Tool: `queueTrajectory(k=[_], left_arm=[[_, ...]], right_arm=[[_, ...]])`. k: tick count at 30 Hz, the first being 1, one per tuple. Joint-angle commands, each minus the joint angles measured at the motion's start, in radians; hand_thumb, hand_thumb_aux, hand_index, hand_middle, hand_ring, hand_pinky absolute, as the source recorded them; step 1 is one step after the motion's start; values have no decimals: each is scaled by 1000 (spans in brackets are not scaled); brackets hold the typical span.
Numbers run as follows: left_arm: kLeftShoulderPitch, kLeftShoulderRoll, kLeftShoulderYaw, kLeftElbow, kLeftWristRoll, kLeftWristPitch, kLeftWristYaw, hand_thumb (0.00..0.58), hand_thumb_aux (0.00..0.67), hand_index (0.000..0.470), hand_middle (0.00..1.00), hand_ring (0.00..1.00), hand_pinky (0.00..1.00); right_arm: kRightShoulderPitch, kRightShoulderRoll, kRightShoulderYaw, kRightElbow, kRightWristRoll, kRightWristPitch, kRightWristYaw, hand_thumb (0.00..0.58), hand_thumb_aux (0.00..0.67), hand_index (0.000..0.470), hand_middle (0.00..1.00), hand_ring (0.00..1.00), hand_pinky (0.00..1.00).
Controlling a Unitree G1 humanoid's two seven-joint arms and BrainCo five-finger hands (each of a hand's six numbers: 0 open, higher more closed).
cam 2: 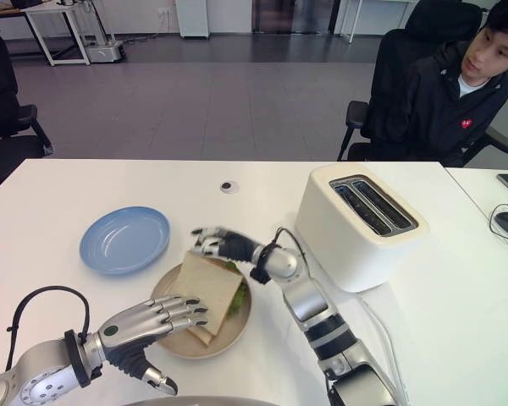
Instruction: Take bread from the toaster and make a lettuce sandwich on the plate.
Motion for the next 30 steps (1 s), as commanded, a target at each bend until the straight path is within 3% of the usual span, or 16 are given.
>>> queueTrajectory(k=[1,6,7,8,9,10,11,12,13,16,18,23,26,30], left_arm=[[1,22,-27,38,-43,11,-14,0,0,0,0,0,0],[-63,-63,65,-21,-253,-68,155,0,0,0,0,0,0],[-71,-81,87,-51,-363,-73,185,355,252,177,1000,1000,1000],[-70,-83,134,-77,-461,-79,209,557,536,376,1000,1000,1000],[-63,-74,179,-92,-543,-85,218,580,670,470,1000,1000,1000],[-47,-53,234,-85,-607,-98,213,580,670,470,1000,1000,1000],[-14,-15,287,-54,-652,-122,183,580,670,470,1000,1000,1000],[38,39,319,11,-673,-142,125,580,670,470,1000,1000,1000],[78,85,341,90,-645,-147,75,580,670,470,1000,1000,1000],[120,189,298,329,-443,-84,-29,580,670,470,1000,1000,1000],[98,195,207,408,-361,-50,-75,580,670,470,1000,1000,1000],[-129,46,17,499,-106,-47,63,580,670,470,1000,1000,1000],[-198,-60,-76,531,-63,-55,143,580,670,470,1000,1000,1000],[-390,-205,-167,658,36,-12,305,580,670,470,1000,1000,1000]], right_arm=[[-34,-58,-193,-82,65,-54,-54,0,0,0,0,0,0],[112,-233,-242,-313,98,-147,94,0,0,0,0,0,0],[153,-275,-249,-358,121,-179,143,0,0,0,0,0,0],[201,-320,-257,-395,129,-211,187,0,0,0,0,0,0],[243,-361,-262,-415,118,-251,218,0,0,0,376,376,376],[289,-402,-261,-418,85,-289,238,0,0,0,1000,1000,1000],[337,-444,-250,-403,40,-343,256,31,18,13,1000,1000,1000],[386,-482,-213,-375,-16,-390,272,573,596,418,1000,1000,1000],[425,-506,-167,-349,-58,-426,294,580,670,470,1000,1000,1000],[472,-509,-33,-273,-139,-467,337,580,670,470,1000,1000,1000],[475,-504,22,-211,-162,-486,359,580,670,470,1000,1000,1000],[450,-460,88,-53,-161,-490,363,580,670,470,1000,1000,1000],[425,-417,89,36,-154,-483,326,580,670,470,1000,1000,1000],[345,-284,70,225,-106,-400,233,580,670,470,1000,1000,1000]])
